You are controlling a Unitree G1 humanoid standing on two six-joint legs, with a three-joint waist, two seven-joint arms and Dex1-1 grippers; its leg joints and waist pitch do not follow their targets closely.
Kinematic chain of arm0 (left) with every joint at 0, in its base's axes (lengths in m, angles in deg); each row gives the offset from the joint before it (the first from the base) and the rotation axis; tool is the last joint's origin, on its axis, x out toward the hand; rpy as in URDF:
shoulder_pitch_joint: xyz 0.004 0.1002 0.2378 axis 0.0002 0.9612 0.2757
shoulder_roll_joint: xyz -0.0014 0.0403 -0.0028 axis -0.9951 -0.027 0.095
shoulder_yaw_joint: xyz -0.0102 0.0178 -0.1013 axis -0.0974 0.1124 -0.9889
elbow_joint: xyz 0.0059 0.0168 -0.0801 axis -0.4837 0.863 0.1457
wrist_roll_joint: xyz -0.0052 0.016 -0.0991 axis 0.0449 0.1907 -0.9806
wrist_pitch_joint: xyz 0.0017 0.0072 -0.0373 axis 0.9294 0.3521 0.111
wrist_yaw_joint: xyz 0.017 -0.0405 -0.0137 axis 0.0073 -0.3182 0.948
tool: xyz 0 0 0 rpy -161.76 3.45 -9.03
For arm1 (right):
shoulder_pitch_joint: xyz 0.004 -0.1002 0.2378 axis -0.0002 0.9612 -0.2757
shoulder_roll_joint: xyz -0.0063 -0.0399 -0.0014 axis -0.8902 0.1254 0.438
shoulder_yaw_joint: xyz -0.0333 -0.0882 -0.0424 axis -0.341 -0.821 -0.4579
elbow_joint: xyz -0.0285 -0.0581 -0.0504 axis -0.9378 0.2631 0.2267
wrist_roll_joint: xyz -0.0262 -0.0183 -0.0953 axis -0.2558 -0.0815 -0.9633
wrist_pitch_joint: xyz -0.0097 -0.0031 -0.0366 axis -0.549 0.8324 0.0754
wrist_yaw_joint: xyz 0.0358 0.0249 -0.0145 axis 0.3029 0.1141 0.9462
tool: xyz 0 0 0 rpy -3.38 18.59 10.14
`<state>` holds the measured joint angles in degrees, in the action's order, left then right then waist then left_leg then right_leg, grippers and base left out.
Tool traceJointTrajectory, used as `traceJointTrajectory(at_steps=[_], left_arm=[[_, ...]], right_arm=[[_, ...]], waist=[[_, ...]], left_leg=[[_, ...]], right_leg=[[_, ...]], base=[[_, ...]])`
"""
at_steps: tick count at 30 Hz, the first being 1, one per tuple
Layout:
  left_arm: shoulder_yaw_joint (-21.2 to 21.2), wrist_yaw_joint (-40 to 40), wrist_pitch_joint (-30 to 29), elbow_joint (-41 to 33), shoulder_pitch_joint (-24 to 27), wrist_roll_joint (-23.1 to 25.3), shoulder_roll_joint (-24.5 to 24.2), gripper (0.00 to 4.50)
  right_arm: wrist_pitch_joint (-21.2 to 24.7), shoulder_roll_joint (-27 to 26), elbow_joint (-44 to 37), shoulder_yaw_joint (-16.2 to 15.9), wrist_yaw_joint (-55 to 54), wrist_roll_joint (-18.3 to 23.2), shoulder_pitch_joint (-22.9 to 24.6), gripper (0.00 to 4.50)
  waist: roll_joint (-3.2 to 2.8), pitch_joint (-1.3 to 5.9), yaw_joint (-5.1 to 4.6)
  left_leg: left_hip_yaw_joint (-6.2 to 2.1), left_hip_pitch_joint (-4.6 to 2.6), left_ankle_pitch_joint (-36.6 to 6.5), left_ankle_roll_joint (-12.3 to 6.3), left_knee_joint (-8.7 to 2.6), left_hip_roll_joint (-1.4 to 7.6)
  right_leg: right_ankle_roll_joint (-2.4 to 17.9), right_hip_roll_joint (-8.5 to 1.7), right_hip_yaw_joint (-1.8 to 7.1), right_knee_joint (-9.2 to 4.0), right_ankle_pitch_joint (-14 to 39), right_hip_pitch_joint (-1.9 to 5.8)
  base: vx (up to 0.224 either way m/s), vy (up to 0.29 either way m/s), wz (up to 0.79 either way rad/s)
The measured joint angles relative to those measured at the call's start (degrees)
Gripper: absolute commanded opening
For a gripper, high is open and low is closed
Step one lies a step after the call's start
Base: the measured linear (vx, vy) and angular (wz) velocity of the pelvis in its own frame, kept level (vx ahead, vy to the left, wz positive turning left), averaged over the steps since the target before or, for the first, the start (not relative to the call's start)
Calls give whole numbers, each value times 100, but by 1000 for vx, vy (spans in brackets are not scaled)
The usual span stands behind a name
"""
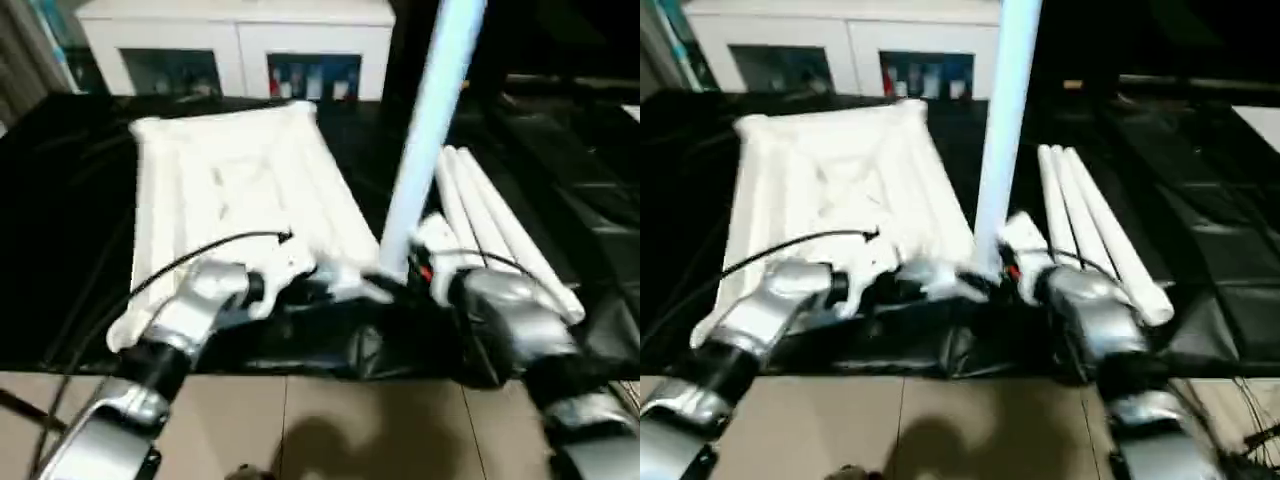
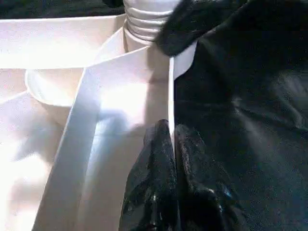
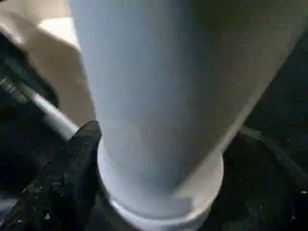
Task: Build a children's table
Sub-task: Rotate leg to tighten
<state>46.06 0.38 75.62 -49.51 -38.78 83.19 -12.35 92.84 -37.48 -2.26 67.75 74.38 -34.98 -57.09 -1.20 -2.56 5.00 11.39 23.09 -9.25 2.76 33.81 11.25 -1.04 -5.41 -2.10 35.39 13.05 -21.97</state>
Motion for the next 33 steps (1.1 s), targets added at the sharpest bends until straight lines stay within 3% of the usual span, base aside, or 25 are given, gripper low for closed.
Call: traceJointTrajectory(at_steps=[12,26,33], left_arm=[[-20,214,-115,-268,146,-80,-119,0],[-20,305,-208,-396,223,-90,-181,0],[-69,202,-263,-368,216,-83,-154,0]], right_arm=[[192,50,-223,-59,449,164,94,394],[185,40,-280,-58,457,240,216,281],[189,-154,-200,39,118,240,207,273]], waist=[[4,-2,3],[13,0,6],[16,1,-15]], left_leg=[[3,2,11,-19,1,7],[3,0,12,-20,10,7],[3,-5,13,-19,17,9]], right_leg=[[0,4,-1,3,0,-4],[0,4,0,17,0,-4],[0,4,1,32,0,-5]], base=[[0,0,0],[0,0,0],[0,0,0]])
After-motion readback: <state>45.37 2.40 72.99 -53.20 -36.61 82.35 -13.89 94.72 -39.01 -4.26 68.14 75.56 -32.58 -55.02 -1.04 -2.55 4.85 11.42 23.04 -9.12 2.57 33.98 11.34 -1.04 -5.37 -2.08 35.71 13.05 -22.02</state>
